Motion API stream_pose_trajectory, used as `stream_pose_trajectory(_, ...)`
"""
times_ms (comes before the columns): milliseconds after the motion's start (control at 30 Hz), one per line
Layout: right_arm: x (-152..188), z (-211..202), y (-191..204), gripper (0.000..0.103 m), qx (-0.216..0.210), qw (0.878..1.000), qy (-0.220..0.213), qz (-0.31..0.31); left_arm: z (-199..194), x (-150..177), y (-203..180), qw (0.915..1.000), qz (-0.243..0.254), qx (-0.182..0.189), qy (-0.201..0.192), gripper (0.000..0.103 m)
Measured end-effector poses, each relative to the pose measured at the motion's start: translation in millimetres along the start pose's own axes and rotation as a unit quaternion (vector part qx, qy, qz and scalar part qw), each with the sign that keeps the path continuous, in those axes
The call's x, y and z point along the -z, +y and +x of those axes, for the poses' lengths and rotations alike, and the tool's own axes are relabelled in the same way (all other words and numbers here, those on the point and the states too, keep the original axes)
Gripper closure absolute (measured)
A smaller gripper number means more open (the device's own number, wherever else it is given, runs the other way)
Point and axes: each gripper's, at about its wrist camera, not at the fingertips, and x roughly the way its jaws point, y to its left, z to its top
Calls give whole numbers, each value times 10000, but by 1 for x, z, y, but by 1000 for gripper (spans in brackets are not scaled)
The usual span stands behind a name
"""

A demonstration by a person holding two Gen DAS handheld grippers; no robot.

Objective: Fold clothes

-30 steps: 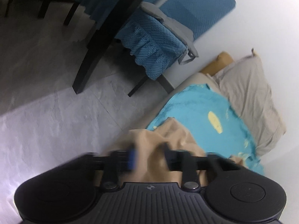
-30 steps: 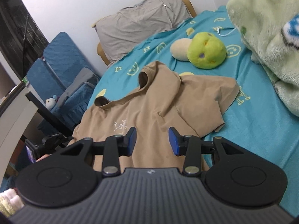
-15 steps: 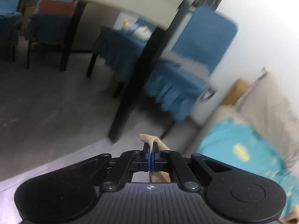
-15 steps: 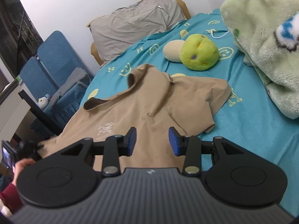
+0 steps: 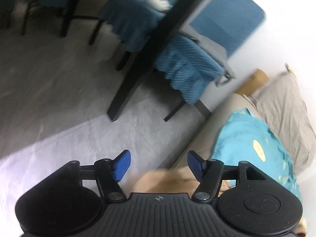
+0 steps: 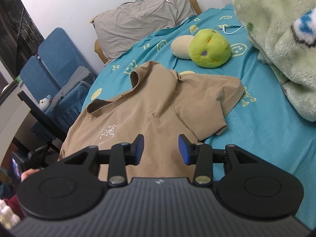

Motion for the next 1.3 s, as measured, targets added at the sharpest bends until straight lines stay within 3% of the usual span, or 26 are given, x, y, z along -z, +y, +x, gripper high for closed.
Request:
stream_pose_trajectory(200,2,8,0,60,74,9999,87,-34,21,4,-42,9896,1362,436,163,29)
stream_pose_trajectory(300,4,13,0,60,81,9998,152,-50,32,9,-45,9891,1347,508,294,33)
stream_pose_trajectory(367,5,14,1,60,81,9998,179,-66,36,9,-42,9909,1086,697,378,40)
stream_pose_trajectory(433,6,14,3,60,85,9998,183,-90,39,10,-40,9902,936,897,511,60)
stream_pose_trajectory(567,6,14,2,60,77,9998,197,-67,41,14,-46,9871,999,957,800,73)
stream_pose_trajectory(600,6,14,1,60,70,9998,205,-44,41,16,-48,9865,998,980,849,80)
stream_pose_trajectory(700,6,14,0,60,49,9997,218,20,34,20,-59,9840,1352,861,782,97)
stream_pose_trajectory(733,5,14,0,60,46,9997,218,31,30,21,-63,9835,1446,821,713,97)
stream_pose_trajectory(900,5,10,1,60,25,9998,182,20,2,-1,-70,9919,1103,628,-17,98)
stream_pose_trajectory(1000,4,5,0,60,41,9999,114,2,-3,-13,-79,9934,1013,-238,-478,98)
stream_pose_trajectory(1100,2,5,1,60,124,9999,47,-59,12,-9,-81,9862,1138,-1106,-470,98)
stream_pose_trajectory(1167,2,7,1,60,162,9998,32,-93,20,-1,-76,9863,1085,-1199,-329,97)
stream_pose_trajectory(1200,1,7,1,60,175,9998,26,-114,24,3,-73,9871,1030,-1199,-265,94)
stream_pose_trajectory(1267,2,8,2,60,196,9996,9,-185,21,10,-67,9884,944,-1161,-260,78)
stream_pose_trajectory(1300,2,9,3,60,202,9995,-2,-232,18,13,-67,9879,963,-1199,-221,56)
